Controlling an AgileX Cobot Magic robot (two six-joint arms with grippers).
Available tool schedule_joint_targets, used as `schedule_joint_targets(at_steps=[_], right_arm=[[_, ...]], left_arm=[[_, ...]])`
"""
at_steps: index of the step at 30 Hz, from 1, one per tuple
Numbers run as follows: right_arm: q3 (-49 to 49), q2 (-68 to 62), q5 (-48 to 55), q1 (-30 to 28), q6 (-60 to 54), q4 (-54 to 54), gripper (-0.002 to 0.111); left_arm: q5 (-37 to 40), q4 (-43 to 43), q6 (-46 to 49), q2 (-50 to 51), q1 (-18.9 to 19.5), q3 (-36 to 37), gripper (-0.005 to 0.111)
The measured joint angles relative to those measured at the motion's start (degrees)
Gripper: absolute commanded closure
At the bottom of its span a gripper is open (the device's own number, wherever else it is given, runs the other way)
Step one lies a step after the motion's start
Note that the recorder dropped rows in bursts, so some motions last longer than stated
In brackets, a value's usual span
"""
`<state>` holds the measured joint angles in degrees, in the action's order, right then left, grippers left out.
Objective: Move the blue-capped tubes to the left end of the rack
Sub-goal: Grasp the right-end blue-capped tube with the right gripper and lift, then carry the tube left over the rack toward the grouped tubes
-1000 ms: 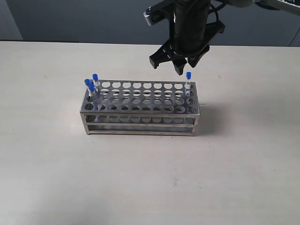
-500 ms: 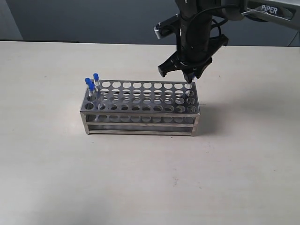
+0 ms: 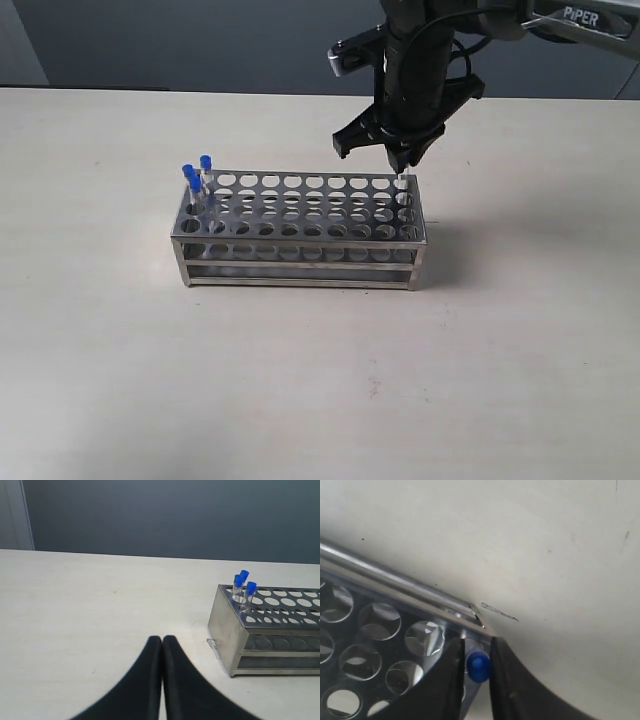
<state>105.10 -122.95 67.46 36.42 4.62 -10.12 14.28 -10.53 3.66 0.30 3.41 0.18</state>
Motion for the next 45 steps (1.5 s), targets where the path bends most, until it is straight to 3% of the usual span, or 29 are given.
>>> schedule_joint_targets(at_steps=[22, 32, 39, 45], right_arm=[[0.0, 9.25, 0.43, 0.39, 0.0, -0.52, 0.109], [0.0, 11.91, -2.2, 8.91, -1.7, -1.01, 0.109], [0.0, 11.91, -8.86, 15.06, -11.97, 11.68, 0.109], [0.0, 10.65, -10.41, 15.58, -17.06, 19.54, 0.109]], left_arm=[[0.0, 0.0, 0.0, 0.0, 0.0, 0.0, 0.106], [0.0, 0.0, 0.0, 0.0, 0.0, 0.0, 0.106], [0.0, 0.0, 0.0, 0.0, 0.0, 0.0, 0.106], [0.0, 0.0, 0.0, 0.0, 0.0, 0.0, 0.106]])
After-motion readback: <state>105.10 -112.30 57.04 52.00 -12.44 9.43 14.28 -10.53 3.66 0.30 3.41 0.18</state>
